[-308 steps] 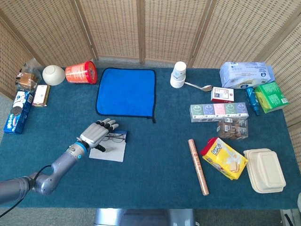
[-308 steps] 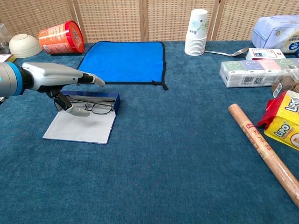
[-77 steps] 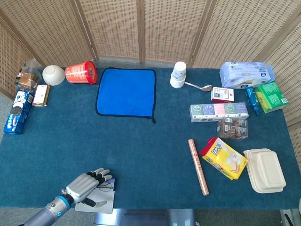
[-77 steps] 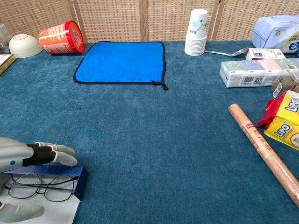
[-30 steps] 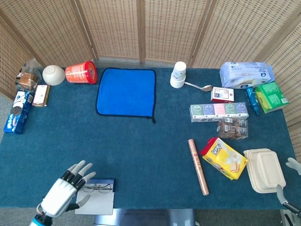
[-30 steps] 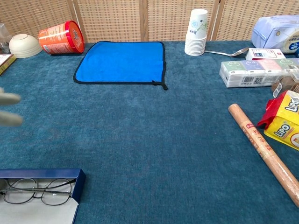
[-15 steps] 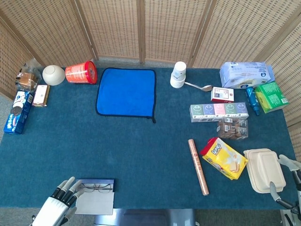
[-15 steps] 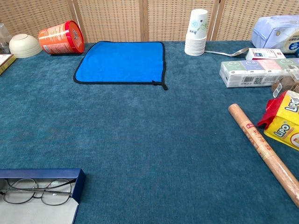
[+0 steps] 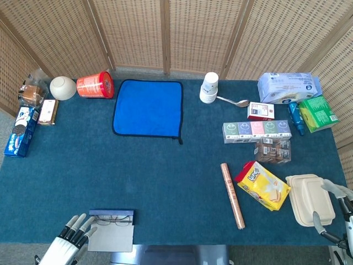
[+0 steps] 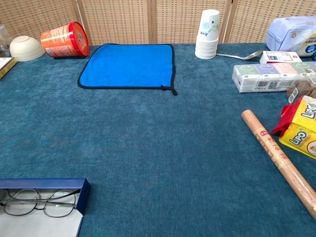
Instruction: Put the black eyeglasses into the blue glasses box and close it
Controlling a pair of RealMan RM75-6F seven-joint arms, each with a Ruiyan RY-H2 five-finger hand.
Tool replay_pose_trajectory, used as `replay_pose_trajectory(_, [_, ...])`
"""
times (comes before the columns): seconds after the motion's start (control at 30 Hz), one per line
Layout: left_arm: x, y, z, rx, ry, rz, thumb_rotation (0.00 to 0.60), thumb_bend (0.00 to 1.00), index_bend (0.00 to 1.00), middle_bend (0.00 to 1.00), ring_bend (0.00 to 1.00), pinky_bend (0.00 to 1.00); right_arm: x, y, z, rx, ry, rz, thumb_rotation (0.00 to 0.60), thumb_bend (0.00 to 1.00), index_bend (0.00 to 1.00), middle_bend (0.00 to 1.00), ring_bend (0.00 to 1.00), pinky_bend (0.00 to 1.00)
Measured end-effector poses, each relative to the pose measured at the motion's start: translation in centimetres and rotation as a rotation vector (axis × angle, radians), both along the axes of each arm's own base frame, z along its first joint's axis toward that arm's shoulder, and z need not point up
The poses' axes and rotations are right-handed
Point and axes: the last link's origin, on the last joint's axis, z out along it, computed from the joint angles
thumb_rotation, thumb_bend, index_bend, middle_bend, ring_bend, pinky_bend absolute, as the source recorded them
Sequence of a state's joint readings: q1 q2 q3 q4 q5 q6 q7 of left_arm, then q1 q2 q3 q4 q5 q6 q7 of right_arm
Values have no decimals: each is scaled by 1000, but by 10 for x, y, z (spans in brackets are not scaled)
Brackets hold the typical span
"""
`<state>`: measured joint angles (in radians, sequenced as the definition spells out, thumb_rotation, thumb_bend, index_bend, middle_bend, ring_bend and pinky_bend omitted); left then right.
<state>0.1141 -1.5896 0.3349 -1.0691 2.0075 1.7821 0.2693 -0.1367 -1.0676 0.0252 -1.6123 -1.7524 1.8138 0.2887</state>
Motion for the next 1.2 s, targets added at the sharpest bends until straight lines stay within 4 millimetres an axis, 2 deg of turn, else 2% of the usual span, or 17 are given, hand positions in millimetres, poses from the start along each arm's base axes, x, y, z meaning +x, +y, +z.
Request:
replay_pose_trajectory(0.37, [-15,-9,-3,17,78,-84,600,276,176,103,0,106,6,-1,6,21,9,39,415,432,150,291,230,236])
replay_pose_trajectory(0.7, [-32,-19,-10,20,140,-128,600,276,144,75,0,79,5,5,11,15,1,54,416,432,149,291,230,236])
replay_pose_trajectory(1.2, [-32,-23,-29,9,193,-195,599,277,142,52,0,58,1,25,25,-24,-23,64,416,432,149,291,230,237])
